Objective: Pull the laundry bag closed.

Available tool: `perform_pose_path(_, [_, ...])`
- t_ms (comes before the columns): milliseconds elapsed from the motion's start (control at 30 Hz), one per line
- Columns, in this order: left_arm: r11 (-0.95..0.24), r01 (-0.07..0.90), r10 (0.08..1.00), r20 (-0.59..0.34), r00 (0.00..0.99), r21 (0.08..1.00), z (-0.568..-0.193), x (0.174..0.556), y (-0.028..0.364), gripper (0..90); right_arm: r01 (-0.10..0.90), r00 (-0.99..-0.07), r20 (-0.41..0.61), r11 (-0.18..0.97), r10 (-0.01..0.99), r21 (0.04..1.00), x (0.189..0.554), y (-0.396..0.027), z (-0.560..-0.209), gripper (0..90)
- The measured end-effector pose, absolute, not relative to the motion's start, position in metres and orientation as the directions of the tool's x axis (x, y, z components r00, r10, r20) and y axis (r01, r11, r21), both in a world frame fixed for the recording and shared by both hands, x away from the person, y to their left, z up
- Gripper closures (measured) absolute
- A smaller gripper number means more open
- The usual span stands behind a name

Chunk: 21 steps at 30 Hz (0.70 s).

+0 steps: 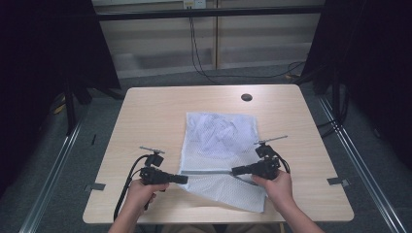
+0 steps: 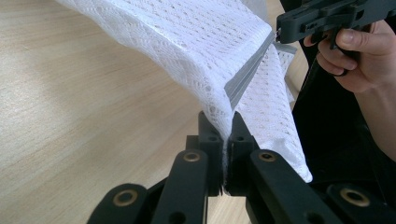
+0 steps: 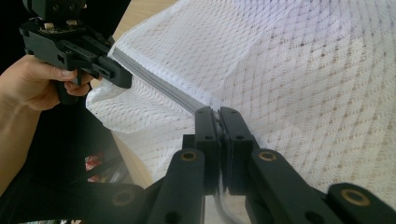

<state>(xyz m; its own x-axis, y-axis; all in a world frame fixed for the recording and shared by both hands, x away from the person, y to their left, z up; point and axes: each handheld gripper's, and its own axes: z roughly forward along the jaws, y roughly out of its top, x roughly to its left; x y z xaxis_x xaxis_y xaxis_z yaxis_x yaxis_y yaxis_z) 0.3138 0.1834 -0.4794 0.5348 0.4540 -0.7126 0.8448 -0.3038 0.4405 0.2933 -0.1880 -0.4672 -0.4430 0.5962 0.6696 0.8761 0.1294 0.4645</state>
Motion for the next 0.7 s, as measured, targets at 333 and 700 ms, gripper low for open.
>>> perform_pose_path(333, [-0.290,0.850,0.460,-0.714,0.527,0.440,-0.480,0.314,0.187,88.2,0.878,-0.434,0.670,0.119,0.602,0.463,0.292,-0.196,-0.468,86.9])
perform_pose_path(700, [-0.288,0.852,0.456,-0.720,0.523,0.437,-0.480,0.314,0.186,88.2,0.878,-0.429,0.670,0.106,0.607,0.466,0.291,-0.207,-0.468,86.9])
